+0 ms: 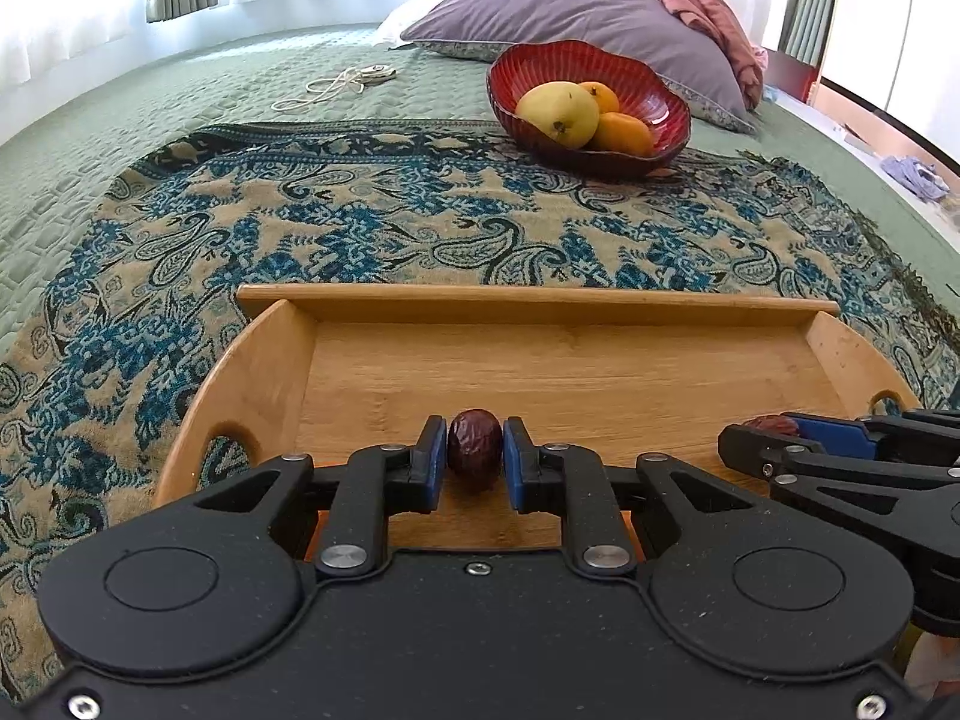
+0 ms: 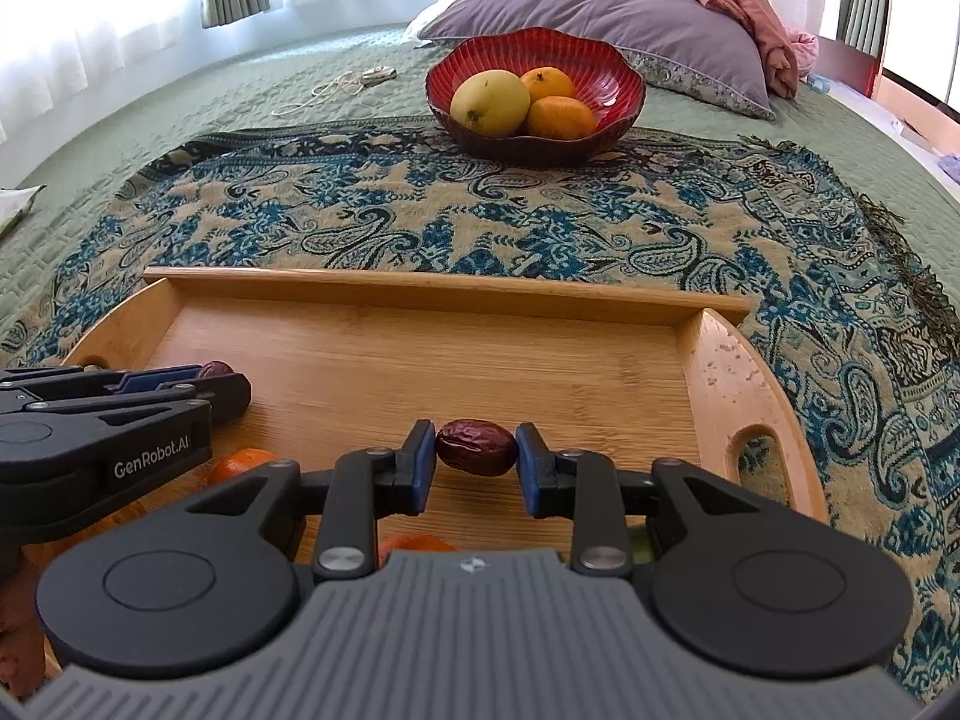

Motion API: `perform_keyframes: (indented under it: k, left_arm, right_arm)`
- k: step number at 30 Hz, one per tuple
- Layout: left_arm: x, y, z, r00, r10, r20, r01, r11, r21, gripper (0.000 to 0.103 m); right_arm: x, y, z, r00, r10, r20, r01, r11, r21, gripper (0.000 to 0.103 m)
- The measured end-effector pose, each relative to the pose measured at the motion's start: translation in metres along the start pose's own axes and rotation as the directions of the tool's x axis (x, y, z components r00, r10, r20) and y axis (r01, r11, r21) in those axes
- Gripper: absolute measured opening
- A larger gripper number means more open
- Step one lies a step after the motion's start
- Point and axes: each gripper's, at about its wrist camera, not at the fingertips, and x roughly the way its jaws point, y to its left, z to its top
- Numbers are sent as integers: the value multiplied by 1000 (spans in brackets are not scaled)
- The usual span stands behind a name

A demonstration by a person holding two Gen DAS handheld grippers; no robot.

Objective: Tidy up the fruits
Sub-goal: 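Lower the dates onto the tray and open both grippers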

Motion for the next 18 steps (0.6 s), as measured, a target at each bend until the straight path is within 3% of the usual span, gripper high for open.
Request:
perform_keyframes:
  k: [7, 11, 18]
  left_arm:
    - [-1, 0, 0, 1000, -1, 1, 1, 1000, -1, 22]
    - [-7, 1, 1, 1000, -4, 9, 4, 1000, -8, 35]
    - [-26, 3, 2, 999, -17, 40, 17, 1000, -7, 50]
  right_arm:
    - [-2, -1, -1, 1000, 14, 11, -14, 1000, 9, 47]
    - [-5, -2, -1, 999, 26, 21, -27, 1000, 14, 53]
    - [-21, 0, 0, 998, 32, 60, -32, 999, 3, 62]
